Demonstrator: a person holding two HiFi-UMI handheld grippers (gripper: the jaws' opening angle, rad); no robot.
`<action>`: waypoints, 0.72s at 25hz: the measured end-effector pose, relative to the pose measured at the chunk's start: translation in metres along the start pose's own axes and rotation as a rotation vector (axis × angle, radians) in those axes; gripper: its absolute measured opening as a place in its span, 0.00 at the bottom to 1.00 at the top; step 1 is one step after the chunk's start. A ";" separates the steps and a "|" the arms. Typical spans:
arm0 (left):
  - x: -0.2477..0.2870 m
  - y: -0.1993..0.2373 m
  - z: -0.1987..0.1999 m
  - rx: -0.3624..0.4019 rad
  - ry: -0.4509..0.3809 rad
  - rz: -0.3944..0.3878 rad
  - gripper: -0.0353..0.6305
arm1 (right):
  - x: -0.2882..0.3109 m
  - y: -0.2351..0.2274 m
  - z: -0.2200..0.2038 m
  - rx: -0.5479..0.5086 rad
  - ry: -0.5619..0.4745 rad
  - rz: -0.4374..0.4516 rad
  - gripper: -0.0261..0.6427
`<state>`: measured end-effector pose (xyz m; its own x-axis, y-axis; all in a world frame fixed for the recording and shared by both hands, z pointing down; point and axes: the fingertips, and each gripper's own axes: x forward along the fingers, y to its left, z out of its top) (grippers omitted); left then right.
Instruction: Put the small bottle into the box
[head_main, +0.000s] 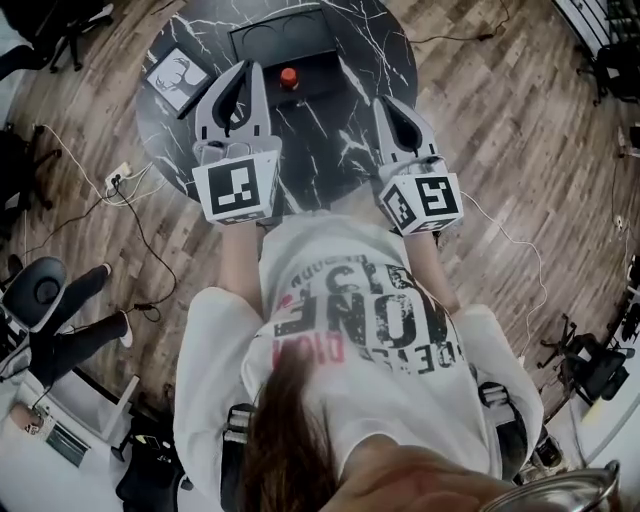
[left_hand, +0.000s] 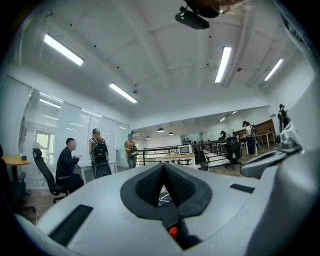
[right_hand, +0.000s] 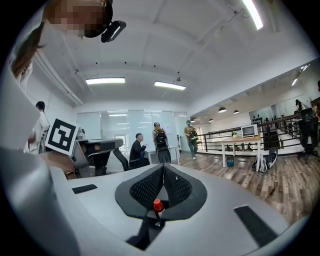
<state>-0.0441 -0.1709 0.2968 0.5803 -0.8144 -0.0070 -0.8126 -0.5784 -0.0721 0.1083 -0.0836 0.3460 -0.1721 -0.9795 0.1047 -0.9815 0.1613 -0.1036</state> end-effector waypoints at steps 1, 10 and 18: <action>-0.003 -0.002 0.002 0.000 -0.002 0.004 0.06 | -0.002 0.000 0.001 -0.002 -0.003 0.005 0.04; -0.033 -0.023 0.009 0.003 -0.022 0.042 0.06 | -0.023 0.001 0.006 -0.012 -0.030 0.052 0.04; -0.059 -0.027 0.015 0.002 -0.031 0.073 0.06 | -0.028 0.005 0.017 -0.012 -0.065 0.086 0.04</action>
<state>-0.0556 -0.1060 0.2845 0.5207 -0.8527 -0.0429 -0.8529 -0.5171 -0.0720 0.1096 -0.0571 0.3256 -0.2500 -0.9677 0.0316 -0.9644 0.2459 -0.0974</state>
